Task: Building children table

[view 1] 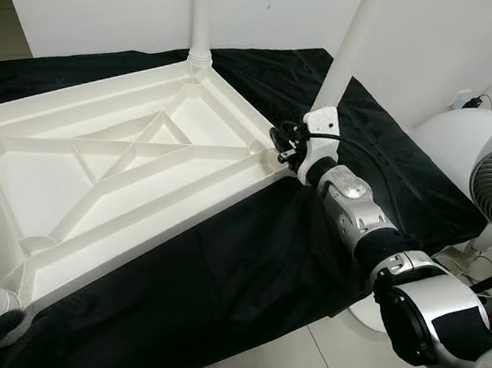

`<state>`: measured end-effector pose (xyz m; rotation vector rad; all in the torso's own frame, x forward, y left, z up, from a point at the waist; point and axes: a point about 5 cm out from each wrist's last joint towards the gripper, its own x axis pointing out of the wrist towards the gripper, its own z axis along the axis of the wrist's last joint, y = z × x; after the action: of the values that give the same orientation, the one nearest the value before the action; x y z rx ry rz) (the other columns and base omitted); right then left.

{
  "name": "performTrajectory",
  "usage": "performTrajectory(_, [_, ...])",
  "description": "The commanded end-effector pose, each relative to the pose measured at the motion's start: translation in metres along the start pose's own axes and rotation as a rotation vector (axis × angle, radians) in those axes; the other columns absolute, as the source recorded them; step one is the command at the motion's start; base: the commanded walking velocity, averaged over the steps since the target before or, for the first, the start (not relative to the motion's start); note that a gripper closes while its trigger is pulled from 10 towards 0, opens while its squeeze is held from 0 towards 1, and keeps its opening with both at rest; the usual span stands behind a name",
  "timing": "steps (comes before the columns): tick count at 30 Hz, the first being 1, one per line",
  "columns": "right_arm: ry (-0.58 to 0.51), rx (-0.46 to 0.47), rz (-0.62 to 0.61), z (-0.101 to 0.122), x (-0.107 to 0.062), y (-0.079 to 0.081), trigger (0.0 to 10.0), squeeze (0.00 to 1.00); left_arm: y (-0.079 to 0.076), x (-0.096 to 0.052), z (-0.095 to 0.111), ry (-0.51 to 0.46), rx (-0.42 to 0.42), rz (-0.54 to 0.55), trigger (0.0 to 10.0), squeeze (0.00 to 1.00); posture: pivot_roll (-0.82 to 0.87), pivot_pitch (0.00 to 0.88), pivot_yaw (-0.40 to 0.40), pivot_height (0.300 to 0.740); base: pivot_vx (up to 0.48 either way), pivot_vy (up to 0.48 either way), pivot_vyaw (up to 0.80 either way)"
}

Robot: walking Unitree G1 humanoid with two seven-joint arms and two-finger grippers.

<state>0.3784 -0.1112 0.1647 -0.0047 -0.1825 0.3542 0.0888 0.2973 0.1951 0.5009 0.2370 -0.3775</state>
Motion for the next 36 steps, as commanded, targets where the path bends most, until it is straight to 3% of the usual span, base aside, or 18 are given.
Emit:
performTrajectory(1, [0.002,-0.014,-0.026,0.0,-0.002,-0.011,10.0,0.0,0.009,-0.01,-0.005,0.052,0.017,0.041,10.0,0.0,0.2,0.084,-0.184,0.74,0.0,0.0,0.0])
performTrajectory(6, [0.001,-0.014,-0.032,-0.001,-0.004,-0.011,10.0,0.0,0.018,-0.019,-0.009,0.085,0.022,0.081,10.0,0.0,0.2,0.088,-0.174,0.74,0.0,0.0,0.0])
performTrajectory(9, [0.002,-0.004,-0.046,-0.005,-0.006,-0.01,10.0,0.0,0.048,-0.034,-0.026,0.2,0.026,0.214,10.0,0.0,0.2,0.09,-0.156,0.74,0.0,0.0,0.0])
performTrajectory(13, [0.0,0.002,-0.05,-0.006,-0.007,-0.008,10.0,0.0,0.064,-0.035,-0.036,0.241,0.026,0.303,10.0,0.0,0.2,0.089,-0.149,0.74,0.0,0.0,0.0])
performTrajectory(15, [-0.001,0.007,-0.058,-0.009,-0.009,-0.009,10.0,0.0,0.089,-0.022,-0.044,0.24,0.022,0.436,10.0,0.0,0.18,0.091,-0.128,0.74,0.0,0.0,0.0])
performTrajectory(16, [-0.001,0.007,-0.058,-0.009,-0.009,-0.009,10.0,0.0,0.089,-0.022,-0.044,0.24,0.022,0.436,10.0,0.0,0.18,0.091,-0.128,0.74,0.0,0.0,0.0])
performTrajectory(18, [0.002,0.009,-0.07,-0.011,-0.012,-0.01,10.0,0.0,0.101,-0.006,-0.043,0.2,0.009,0.495,10.0,0.0,0.17,0.093,-0.121,0.74,0.0,0.0,0.0])
performTrajectory(21, [0.004,0.008,-0.075,-0.012,-0.014,-0.011,10.0,0.0,0.104,0.003,-0.041,0.172,0.003,0.5,10.0,0.0,0.16,0.092,-0.114,0.74,0.0,0.0,0.0])
performTrajectory(24, [0.001,0.001,-0.081,-0.014,-0.017,-0.012,10.0,0.0,0.113,0.04,-0.03,0.077,0.05,0.516,10.0,0.0,0.14,0.084,-0.096,0.74,0.0,0.0,0.0])
performTrajectory(26, [0.001,0.001,-0.081,-0.014,-0.017,-0.012,10.0,0.0,0.113,0.04,-0.03,0.077,0.05,0.516,10.0,0.0,0.14,0.084,-0.096,0.74,0.0,0.0,0.0])
performTrajectory(29, [0.0,0.005,-0.098,-0.015,-0.018,-0.013,10.0,0.0,0.115,0.066,-0.023,0.014,0.054,0.487,10.0,0.0,0.13,0.078,-0.086,0.74,0.0,0.0,0.0])
performTrajectory(33, [0.003,0.006,-0.104,-0.016,-0.02,-0.013,10.0,0.0,0.114,0.08,-0.02,-0.011,0.047,0.465,10.0,0.0,0.13,0.076,-0.081,0.74,0.0,0.0,0.0])
performTrajectory(34, [0.013,0.004,-0.102,-0.02,-0.023,-0.009,10.0,0.0,0.112,0.096,-0.016,-0.048,0.024,0.438,10.0,0.0,0.11,0.075,-0.077,0.74,0.0,0.0,0.0])
performTrajectory(36, [0.026,0.0,-0.099,-0.024,-0.025,-0.006,10.0,0.0,0.109,0.11,-0.011,-0.087,0.008,0.409,10.0,0.0,0.11,0.073,-0.073,0.74,0.0,0.0,0.0])
